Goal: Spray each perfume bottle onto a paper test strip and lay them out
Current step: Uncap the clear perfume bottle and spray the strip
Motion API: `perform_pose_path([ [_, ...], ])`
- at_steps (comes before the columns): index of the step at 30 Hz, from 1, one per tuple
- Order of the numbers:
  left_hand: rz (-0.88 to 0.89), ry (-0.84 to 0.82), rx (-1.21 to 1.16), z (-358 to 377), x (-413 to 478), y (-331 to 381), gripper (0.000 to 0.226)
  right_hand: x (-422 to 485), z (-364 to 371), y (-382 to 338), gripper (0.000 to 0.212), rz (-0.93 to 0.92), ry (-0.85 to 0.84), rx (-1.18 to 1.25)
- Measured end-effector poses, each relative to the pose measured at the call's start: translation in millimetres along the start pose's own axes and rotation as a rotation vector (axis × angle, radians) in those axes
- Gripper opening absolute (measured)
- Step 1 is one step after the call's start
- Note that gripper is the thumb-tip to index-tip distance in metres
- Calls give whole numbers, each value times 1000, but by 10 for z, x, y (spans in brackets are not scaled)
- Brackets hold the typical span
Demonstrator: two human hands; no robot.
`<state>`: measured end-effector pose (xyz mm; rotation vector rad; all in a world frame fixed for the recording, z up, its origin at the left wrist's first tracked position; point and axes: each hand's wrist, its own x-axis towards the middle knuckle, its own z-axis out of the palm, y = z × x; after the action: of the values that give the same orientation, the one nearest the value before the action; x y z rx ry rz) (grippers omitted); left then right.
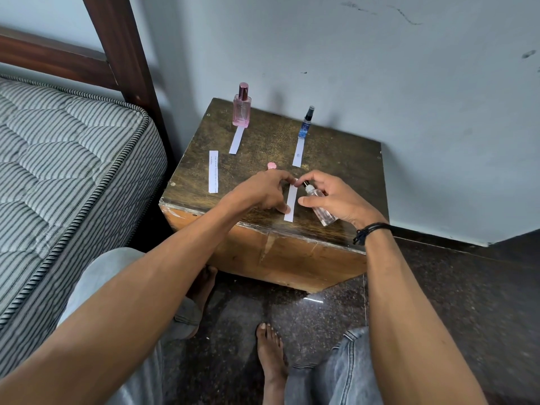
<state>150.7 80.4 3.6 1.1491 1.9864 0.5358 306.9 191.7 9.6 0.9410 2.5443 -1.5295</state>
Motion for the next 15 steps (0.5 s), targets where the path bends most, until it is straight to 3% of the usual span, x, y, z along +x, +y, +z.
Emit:
perform_pose_path([
  [15,27,4,5,-3,13,-21,76,12,1,-6,43,1,39,-48],
])
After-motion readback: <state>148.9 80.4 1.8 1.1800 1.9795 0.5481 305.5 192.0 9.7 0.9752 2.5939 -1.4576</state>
